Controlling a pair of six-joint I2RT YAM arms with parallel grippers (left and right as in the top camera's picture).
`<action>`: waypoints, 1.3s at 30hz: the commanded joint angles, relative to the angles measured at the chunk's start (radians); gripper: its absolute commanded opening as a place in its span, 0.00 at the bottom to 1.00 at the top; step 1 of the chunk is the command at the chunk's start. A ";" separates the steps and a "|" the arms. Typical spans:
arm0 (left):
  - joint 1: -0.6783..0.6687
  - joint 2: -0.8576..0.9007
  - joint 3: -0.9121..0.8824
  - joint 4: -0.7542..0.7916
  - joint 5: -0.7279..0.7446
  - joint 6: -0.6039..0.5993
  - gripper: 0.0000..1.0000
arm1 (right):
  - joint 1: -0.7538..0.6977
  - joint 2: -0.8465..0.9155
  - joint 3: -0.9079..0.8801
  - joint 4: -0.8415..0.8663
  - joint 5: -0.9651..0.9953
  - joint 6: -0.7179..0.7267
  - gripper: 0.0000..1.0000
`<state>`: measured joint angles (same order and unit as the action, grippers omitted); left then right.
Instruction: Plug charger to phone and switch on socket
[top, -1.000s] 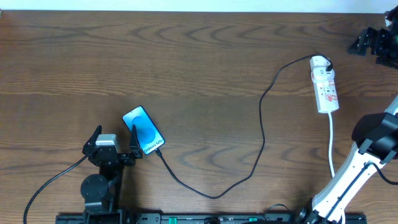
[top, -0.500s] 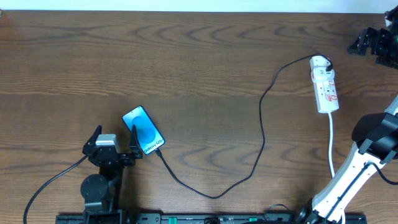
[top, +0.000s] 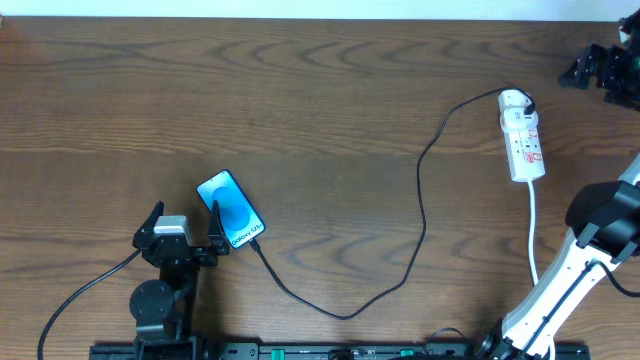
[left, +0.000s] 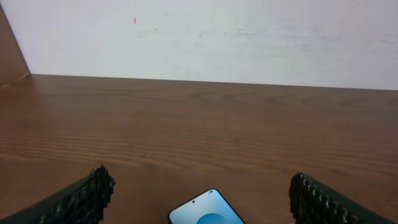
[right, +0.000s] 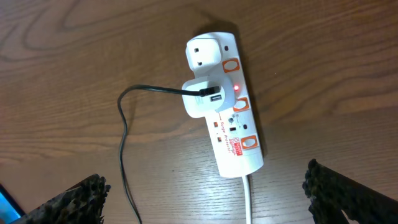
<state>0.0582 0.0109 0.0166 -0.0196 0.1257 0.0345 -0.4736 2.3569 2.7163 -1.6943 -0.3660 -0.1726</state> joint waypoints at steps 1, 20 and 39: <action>0.002 -0.007 -0.012 -0.040 0.039 0.014 0.93 | 0.010 -0.010 0.010 -0.003 -0.002 0.008 0.99; 0.002 -0.007 -0.012 -0.040 0.039 0.014 0.93 | 0.011 -0.010 0.008 0.015 0.042 0.008 0.99; 0.002 -0.007 -0.012 -0.040 0.039 0.014 0.93 | 0.143 -0.352 -0.792 0.706 -0.014 0.019 0.99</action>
<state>0.0582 0.0109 0.0174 -0.0200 0.1291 0.0345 -0.3439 2.0850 2.0052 -1.0256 -0.3683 -0.1616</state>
